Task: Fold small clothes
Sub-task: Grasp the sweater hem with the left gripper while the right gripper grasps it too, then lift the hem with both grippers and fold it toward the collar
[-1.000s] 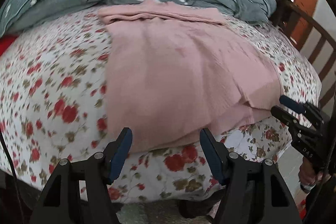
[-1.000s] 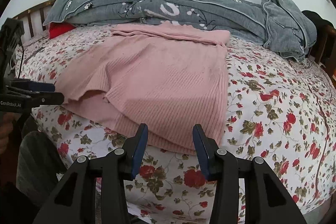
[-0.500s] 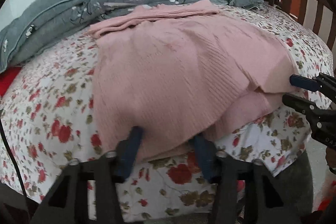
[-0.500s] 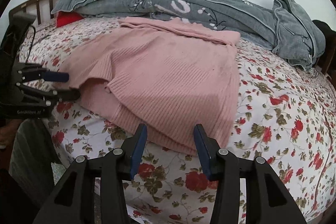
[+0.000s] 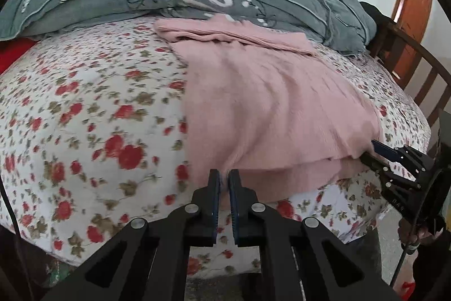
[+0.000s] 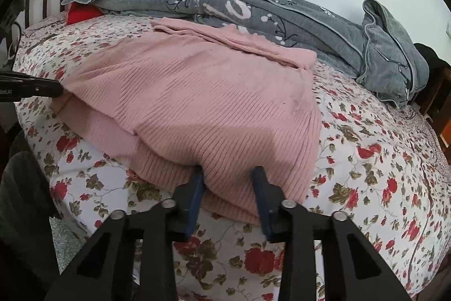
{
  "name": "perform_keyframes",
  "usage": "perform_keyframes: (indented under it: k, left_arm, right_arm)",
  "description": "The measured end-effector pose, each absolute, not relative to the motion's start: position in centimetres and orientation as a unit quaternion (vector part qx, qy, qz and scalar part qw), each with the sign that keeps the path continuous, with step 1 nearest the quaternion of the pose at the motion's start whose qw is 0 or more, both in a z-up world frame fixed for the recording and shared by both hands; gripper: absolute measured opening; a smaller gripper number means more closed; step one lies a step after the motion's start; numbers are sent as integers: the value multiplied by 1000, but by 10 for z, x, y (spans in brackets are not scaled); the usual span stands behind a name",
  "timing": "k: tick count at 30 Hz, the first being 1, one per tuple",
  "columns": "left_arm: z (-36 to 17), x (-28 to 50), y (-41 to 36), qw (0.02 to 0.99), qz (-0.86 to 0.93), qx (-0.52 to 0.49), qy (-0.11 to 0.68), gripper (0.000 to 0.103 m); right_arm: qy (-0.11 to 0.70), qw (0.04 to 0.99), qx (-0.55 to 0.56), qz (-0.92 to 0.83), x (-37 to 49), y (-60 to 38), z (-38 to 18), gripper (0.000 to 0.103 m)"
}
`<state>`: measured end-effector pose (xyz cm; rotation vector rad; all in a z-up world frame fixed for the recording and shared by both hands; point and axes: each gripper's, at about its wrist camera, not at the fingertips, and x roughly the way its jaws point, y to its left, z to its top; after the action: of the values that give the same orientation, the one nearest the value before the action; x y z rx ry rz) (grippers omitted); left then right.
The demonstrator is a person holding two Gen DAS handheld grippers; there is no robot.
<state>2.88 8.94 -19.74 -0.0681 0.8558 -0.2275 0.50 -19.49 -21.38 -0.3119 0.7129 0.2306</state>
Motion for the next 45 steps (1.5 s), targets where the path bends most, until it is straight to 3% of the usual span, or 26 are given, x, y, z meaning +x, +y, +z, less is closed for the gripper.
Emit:
perform_keyframes:
  k: [2, 8, 9, 10, 12, 20, 23, 27, 38, 45]
  left_arm:
    - [-201, 28, 97, 902, -101, -39, 419, 8]
    - [-212, 24, 101, 890, -125, -58, 434, 8]
    - [-213, 22, 100, 889, -130, -57, 435, 12]
    - [-214, 22, 97, 886, -136, -53, 440, 28]
    - [-215, 20, 90, 884, -150, -37, 442, 49]
    - [-216, 24, 75, 892, -140, -13, 430, 52]
    - [-223, 29, 65, 893, -115, 15, 434, 49]
    - [-221, 30, 68, 903, -80, 33, 421, 10]
    - [-209, 22, 128, 907, -74, -48, 412, 6]
    - [-218, 11, 118, 903, -82, -13, 422, 5]
  right_arm:
    - [349, 919, -149, 109, 7, -197, -213, 15]
    - [342, 923, -138, 110, 4, -201, -207, 3]
    - [338, 924, -140, 109, 2, -202, -206, 3]
    - [334, 926, -140, 109, 1, -203, -204, 3]
    - [328, 928, -134, 112, -2, -207, -199, 2]
    - [318, 936, -99, 111, -9, -228, -183, 2]
    - [317, 938, -85, 112, -8, -234, -179, 2]
    - [312, 940, -87, 110, -10, -237, -177, 2]
    - [329, 932, -89, 125, -17, -240, -189, 2]
    - [353, 919, -116, 133, -26, -233, -209, 0]
